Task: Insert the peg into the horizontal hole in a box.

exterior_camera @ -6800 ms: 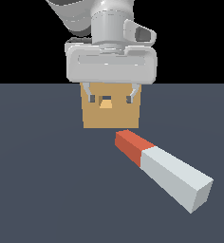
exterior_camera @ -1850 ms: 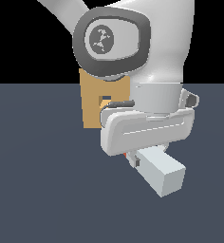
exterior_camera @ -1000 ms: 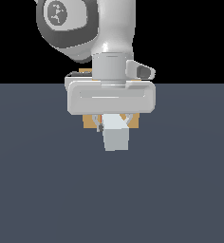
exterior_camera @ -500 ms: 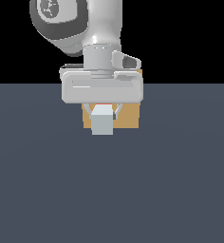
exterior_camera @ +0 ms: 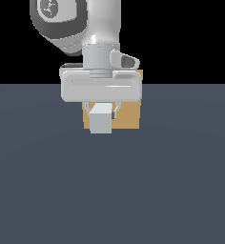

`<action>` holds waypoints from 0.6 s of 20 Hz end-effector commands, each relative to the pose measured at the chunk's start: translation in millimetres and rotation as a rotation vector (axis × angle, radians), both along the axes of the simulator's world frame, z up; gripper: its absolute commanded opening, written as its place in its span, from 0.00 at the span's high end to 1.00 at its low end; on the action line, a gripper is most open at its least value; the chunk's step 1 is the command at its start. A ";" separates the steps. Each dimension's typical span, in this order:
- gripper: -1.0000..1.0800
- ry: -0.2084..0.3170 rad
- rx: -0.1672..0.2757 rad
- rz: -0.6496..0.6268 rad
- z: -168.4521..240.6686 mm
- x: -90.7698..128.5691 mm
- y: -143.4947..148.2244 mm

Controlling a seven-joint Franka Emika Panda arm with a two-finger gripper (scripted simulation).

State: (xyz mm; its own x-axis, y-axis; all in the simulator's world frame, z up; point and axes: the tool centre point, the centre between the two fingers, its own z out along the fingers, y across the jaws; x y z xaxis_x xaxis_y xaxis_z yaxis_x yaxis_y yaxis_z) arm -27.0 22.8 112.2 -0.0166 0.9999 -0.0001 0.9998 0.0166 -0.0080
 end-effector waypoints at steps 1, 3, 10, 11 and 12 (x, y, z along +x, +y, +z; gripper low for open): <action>1.00 -0.010 0.001 -0.001 5.0 3.6 0.5; 1.00 -0.012 0.001 -0.001 6.0 4.5 0.7; 1.00 -0.006 0.001 -0.001 3.2 2.5 6.6; 1.00 -0.006 0.001 -0.001 3.2 2.4 10.0; 1.00 -0.007 0.001 -0.001 3.6 2.1 14.1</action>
State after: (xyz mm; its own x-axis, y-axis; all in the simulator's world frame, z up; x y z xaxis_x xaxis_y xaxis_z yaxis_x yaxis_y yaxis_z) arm -26.3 30.9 112.9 -0.0140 0.9999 -0.0001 0.9999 0.0140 -0.0071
